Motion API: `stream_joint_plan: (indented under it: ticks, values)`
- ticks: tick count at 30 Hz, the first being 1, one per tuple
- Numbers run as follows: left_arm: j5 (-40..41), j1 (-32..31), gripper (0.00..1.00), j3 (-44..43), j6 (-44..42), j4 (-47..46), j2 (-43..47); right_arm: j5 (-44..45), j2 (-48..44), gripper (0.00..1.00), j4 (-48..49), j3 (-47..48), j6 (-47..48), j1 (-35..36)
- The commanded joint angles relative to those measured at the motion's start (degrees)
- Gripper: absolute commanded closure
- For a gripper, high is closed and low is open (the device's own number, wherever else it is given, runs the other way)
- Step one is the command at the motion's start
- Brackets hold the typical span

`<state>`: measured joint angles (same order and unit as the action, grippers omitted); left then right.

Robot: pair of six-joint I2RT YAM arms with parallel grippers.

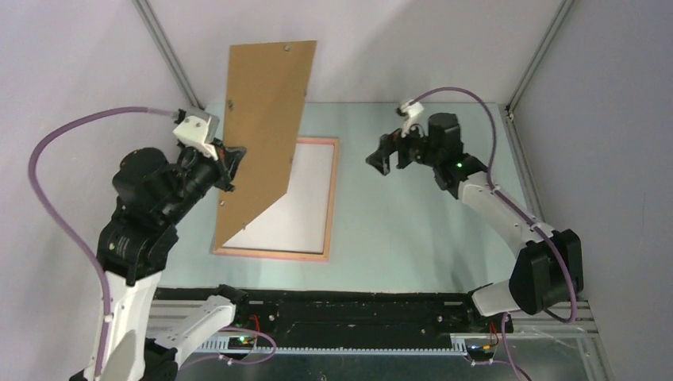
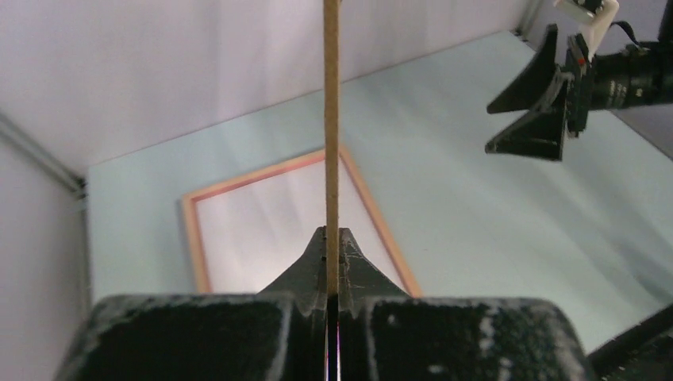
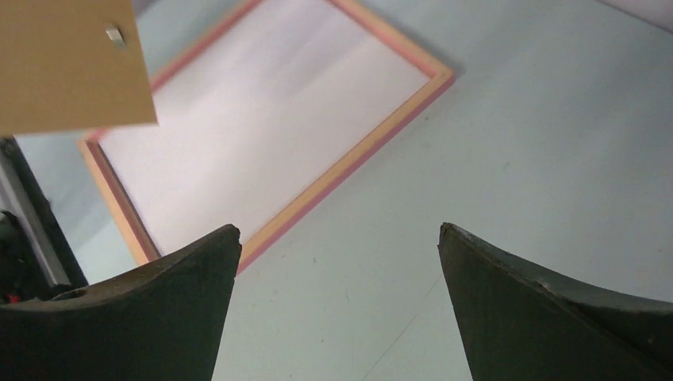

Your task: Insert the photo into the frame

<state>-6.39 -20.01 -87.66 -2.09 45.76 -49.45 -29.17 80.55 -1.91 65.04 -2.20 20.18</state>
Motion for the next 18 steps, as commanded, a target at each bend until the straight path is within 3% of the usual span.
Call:
stream_joint_plan:
  ticks: [1, 8, 18]
  values:
    - [9.3, 0.8, 1.00, -2.7, -2.5, -2.0, 3.5, 14.9, 4.3, 0.00, -10.0, 8.3, 10.7, 7.7]
    - [14.8, 1.1, 1.00, -0.6, -3.7, -1.4, 6.5, 27.4, 13.5, 0.00, -18.0, 17.9, 9.7, 15.1]
    - [16.3, 1.5, 1.00, 2.6, -3.2, -1.5, 9.4, 29.1, 30.9, 0.05, -26.8, 33.8, 1.3, 18.9]
